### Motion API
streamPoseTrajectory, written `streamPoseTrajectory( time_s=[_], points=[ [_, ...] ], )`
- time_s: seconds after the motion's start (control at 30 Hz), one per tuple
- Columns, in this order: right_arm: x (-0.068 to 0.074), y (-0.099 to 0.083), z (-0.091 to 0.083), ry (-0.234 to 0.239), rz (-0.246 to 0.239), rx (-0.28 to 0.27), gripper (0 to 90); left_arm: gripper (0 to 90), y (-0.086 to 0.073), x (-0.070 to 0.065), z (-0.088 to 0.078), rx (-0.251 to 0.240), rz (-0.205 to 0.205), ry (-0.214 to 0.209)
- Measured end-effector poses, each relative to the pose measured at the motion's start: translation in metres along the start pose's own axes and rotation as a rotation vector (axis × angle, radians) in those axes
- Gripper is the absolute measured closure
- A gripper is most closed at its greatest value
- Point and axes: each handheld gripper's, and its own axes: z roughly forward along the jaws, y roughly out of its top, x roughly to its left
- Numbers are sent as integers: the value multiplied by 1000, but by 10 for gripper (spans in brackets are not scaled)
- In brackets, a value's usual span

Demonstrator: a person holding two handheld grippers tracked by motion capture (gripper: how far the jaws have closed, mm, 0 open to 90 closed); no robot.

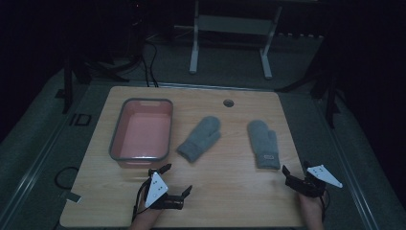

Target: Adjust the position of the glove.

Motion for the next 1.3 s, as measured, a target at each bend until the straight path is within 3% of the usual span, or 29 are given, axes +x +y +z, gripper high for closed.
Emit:
streamPoseTrajectory(
  time_s=[0.1, 0.13, 0.2, 0.33, 0.53, 0.6, 0.77, 1.0, 1.3],
  points=[
    [0, 0, 0, -3, 11, 20, 116, 5, 0, -1, 0, -8, -1, -1],
    [0, 2, 0, -17, 26, 51, 116, 5, 0, 0, 0, -9, -5, -2],
    [0, 3, -1, -14, 47, 48, 116, 5, 0, 0, 0, -14, -10, -2],
    [2, 12, 1, -15, 28, 54, 116, 5, 0, 1, 0, -16, -14, -6],
    [6, 37, 4, 44, 27, 42, 116, 5, -1, 2, 0, -18, -23, -11],
    [10, 47, 7, 84, 23, 42, 116, 5, -1, 2, -1, -20, -24, -13],
    [21, 66, 15, 124, -12, 46, 116, 5, -1, 2, -1, -23, -26, -21],
    [45, 92, 35, 197, -92, 61, 114, 5, -1, 2, -1, -25, -18, -24],
    [77, 118, 57, 286, -141, 63, 114, 5, -1, 2, -1, -24, -24, -27]
  ],
)
